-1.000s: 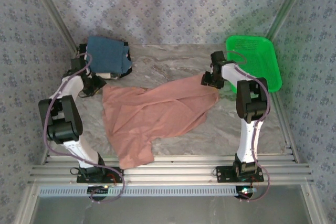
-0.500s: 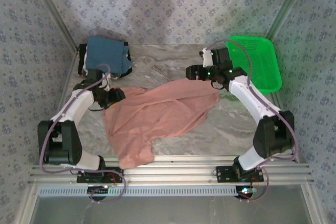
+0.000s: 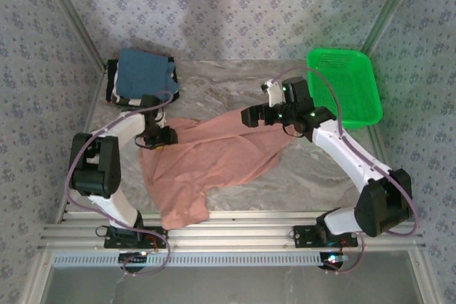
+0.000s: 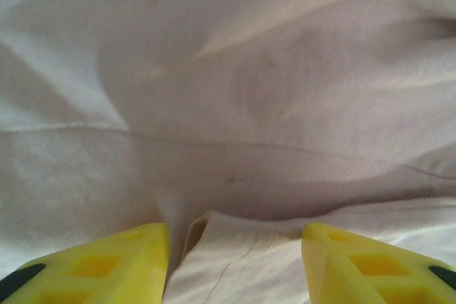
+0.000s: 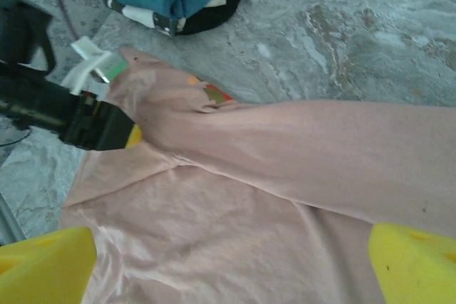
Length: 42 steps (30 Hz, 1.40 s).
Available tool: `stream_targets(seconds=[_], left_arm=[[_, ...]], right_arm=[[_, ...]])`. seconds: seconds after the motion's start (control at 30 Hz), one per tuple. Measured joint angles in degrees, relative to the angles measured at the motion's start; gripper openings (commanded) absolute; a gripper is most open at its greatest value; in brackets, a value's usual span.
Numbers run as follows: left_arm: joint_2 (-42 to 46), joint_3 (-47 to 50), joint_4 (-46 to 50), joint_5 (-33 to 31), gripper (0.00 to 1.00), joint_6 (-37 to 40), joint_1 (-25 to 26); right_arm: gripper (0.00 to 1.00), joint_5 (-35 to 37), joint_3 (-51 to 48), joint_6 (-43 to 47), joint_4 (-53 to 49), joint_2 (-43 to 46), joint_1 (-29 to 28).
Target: Fold and stack the t-shirts
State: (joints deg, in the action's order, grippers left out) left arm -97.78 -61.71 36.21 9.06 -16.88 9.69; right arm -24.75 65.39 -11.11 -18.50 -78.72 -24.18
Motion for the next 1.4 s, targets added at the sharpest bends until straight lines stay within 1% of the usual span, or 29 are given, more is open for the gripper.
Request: stream_targets(seconds=[0.07, 0.3, 0.43, 0.53, 0.7, 0.93, 1.07, 1.23, 1.27, 1.3, 1.4], left_arm=[[-0.90, -0.52, 0.00, -1.01, 0.44, 0.68, 0.76], [-1.36, -0.61, 0.13, -3.32, 0.20, 2.58, 1.57], [-0.74, -0.61, 0.37, -4.00, 0.12, 2.82, 2.40], [1.20, -0.44, 1.29, -4.02, 0.07, 2.86, 4.07], [6.08, 2.51, 1.88, -4.20, 0.06, 2.27, 7.72], [12.68, 9.68, 2.62, -4.11, 0.06, 0.09, 13.99], [13.79, 12.92, 1.90, -3.37, 0.07, -2.05, 18.12], [14.08, 15.08, -1.38, -1.77, 0.08, -6.27, 22.53], [14.08, 15.21, -1.95, -1.70, 0.09, -7.08, 23.15], [14.08, 15.41, -2.78, -1.42, 0.15, -7.96, 23.76], [14.08, 16.22, -4.90, -0.61, 0.15, -10.78, 25.00]], right_arm=[[1.00, -0.04, 0.00, 0.00, 0.00, 0.74, -0.26], [1.00, 0.09, 0.00, 0.04, -0.07, 1.18, -0.35], [1.00, 0.48, 0.00, 0.09, -0.09, 1.51, -0.35], [1.00, 0.87, 0.00, 0.24, -0.11, 1.57, -0.35], [1.00, 1.40, 0.00, 0.26, -0.11, 1.57, -0.35], [1.00, 2.05, 0.00, 0.26, -0.13, 1.46, -0.35], [1.00, 2.51, 0.00, 0.24, -0.13, 0.76, -0.33], [0.99, 2.91, 0.00, 0.22, -0.13, -1.16, -0.33], [0.99, 2.91, 0.00, 0.22, -0.15, -1.46, -0.33], [0.99, 2.93, 0.00, 0.22, -0.15, -1.84, -0.33], [0.99, 2.97, 0.00, 0.22, -0.17, -2.60, -0.33]])
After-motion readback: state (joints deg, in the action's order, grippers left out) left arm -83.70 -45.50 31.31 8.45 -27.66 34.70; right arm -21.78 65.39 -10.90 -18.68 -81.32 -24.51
